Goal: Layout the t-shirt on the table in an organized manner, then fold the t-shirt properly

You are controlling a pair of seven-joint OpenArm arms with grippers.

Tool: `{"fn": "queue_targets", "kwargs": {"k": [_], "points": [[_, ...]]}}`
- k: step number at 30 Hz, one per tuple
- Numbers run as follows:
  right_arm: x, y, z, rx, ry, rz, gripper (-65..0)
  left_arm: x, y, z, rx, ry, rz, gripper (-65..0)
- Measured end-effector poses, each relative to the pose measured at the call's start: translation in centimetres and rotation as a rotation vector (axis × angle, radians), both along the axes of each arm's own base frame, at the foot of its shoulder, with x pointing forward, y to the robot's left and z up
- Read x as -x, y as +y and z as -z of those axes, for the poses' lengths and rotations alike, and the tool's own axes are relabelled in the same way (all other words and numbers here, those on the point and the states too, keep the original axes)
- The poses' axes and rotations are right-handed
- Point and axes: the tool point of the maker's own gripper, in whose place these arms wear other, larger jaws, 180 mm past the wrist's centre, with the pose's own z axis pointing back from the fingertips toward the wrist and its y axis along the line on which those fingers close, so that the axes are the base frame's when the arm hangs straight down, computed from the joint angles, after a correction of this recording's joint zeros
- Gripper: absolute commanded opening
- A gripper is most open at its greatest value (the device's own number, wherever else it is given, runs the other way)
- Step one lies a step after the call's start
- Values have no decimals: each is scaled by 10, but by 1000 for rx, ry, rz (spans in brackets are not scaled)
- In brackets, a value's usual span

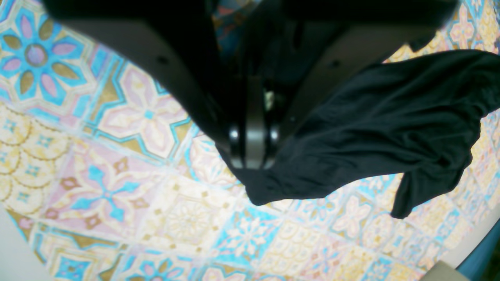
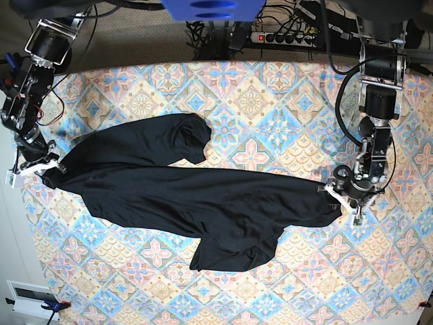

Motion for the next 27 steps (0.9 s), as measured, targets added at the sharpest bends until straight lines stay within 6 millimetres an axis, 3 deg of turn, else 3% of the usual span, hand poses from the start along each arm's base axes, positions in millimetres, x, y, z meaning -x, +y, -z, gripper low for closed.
{"fn": "queue_targets", "kwargs": {"k": [13,18,20,25,27], "points": [[-1,3,1,-12,-3,0,-650,-6,-43,24,-39,26,85,-297],[-1,5,3,-19,-3,0,-650,-14,-77,27,-63,4,133,-315],[-1,5,2,-18,-3,0,-650,-15,-91,29,-52,4,149,-377],[0,5,3,-19,-2,0,-650,-21,-126,27,-43,5,193,-620],[0,5,3,-19,-1,0,-650,-24,-147,24,2,5,220,-650]]}}
